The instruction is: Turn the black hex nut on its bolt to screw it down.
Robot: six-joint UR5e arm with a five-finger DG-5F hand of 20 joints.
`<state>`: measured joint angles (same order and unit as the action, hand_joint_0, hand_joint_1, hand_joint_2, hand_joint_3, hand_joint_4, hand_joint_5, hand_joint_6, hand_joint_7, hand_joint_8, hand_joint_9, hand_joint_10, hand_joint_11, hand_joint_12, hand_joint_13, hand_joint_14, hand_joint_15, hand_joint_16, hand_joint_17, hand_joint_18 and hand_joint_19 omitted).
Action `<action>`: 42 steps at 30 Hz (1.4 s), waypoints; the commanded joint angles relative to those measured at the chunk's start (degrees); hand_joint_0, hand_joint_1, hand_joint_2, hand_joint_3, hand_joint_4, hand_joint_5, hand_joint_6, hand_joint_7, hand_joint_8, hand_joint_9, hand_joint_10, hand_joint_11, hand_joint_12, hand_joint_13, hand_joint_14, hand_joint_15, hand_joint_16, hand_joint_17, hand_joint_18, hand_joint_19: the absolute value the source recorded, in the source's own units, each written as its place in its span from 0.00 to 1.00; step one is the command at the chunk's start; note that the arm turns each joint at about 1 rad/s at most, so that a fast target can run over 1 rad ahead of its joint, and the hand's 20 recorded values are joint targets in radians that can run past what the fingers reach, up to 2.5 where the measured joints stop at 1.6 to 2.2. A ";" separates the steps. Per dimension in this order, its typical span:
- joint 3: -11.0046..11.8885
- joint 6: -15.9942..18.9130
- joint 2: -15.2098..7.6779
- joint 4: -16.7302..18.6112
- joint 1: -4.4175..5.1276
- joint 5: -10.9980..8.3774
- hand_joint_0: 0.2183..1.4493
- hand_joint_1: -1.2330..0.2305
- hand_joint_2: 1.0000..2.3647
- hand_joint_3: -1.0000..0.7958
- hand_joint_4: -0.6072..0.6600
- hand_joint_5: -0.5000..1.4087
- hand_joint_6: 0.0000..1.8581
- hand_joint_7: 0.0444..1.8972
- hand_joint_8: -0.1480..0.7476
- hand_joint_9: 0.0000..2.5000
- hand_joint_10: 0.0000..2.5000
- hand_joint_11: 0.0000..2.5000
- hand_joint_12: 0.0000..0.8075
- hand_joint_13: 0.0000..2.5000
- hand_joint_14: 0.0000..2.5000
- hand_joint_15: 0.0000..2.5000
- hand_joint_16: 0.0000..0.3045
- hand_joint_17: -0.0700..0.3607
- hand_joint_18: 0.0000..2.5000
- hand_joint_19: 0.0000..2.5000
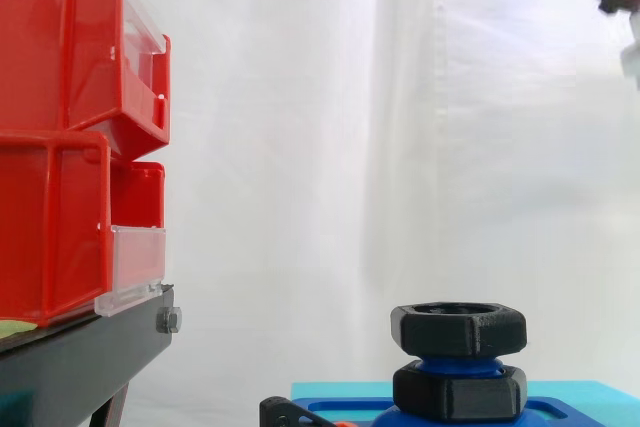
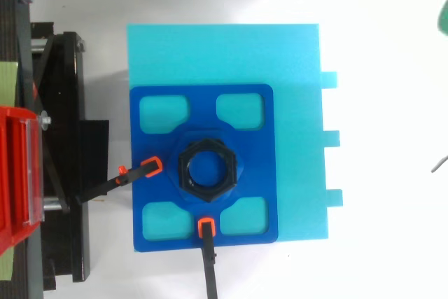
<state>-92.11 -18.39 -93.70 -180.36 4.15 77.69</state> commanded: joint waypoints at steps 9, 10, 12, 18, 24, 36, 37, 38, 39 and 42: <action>0.52 0.46 -5.35 8.00 1.21 0.36 0.21 0.50 0.00 0.28 0.50 0.16 0.27 0.32 0.35 0.24 0.00 0.00 0.22 0.19 0.00 0.00 0.07 0.28 0.08 0.00; 0.52 0.46 -5.61 8.35 1.30 0.27 0.21 0.50 0.00 0.28 0.49 0.16 0.27 0.32 0.35 0.25 0.00 0.00 0.22 0.19 0.00 0.00 0.07 0.27 0.08 0.00; 0.52 0.46 -7.11 9.32 1.39 0.45 0.21 0.49 0.00 0.28 0.49 0.16 0.27 0.32 0.35 0.25 0.00 0.00 0.21 0.20 0.00 0.00 0.07 0.27 0.09 0.00; 2.11 -0.59 -10.89 12.57 1.82 0.36 0.21 0.48 0.00 0.28 0.50 0.16 0.27 0.32 0.36 0.25 0.00 0.00 0.22 0.19 0.00 0.00 0.06 0.26 0.09 0.00; 6.32 -4.73 -14.14 11.17 2.00 0.62 0.21 0.47 0.00 0.28 0.50 0.16 0.27 0.33 0.37 0.24 0.00 0.00 0.22 0.19 0.00 0.00 0.06 0.25 0.08 0.00; 7.91 -12.99 -18.62 16.44 3.58 0.62 0.21 0.48 0.00 0.28 0.50 0.16 0.27 0.33 0.37 0.24 0.00 0.00 0.19 0.18 0.00 0.00 0.03 0.21 0.05 0.00; 8.08 -13.34 -18.62 16.70 3.58 0.62 0.21 0.48 0.00 0.28 0.51 0.17 0.27 0.33 0.38 0.24 0.00 0.00 0.18 0.18 0.00 0.00 0.03 0.21 0.05 0.00; 8.26 -13.60 -18.71 16.88 3.67 0.80 0.21 0.48 0.00 0.28 0.51 0.17 0.27 0.33 0.38 0.24 0.00 0.00 0.18 0.17 0.00 0.00 0.03 0.21 0.05 0.00; 8.35 -14.57 -18.71 17.41 3.76 0.80 0.21 0.48 0.00 0.28 0.51 0.17 0.27 0.33 0.37 0.24 0.00 0.00 0.18 0.17 0.00 0.00 0.03 0.21 0.05 0.00; 8.35 -18.17 -18.71 19.08 4.29 0.01 0.21 0.48 0.00 0.28 0.51 0.17 0.27 0.33 0.38 0.24 0.00 0.00 0.18 0.17 0.00 0.00 0.02 0.20 0.04 0.00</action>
<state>-83.87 -33.66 -112.27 -162.70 8.05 78.09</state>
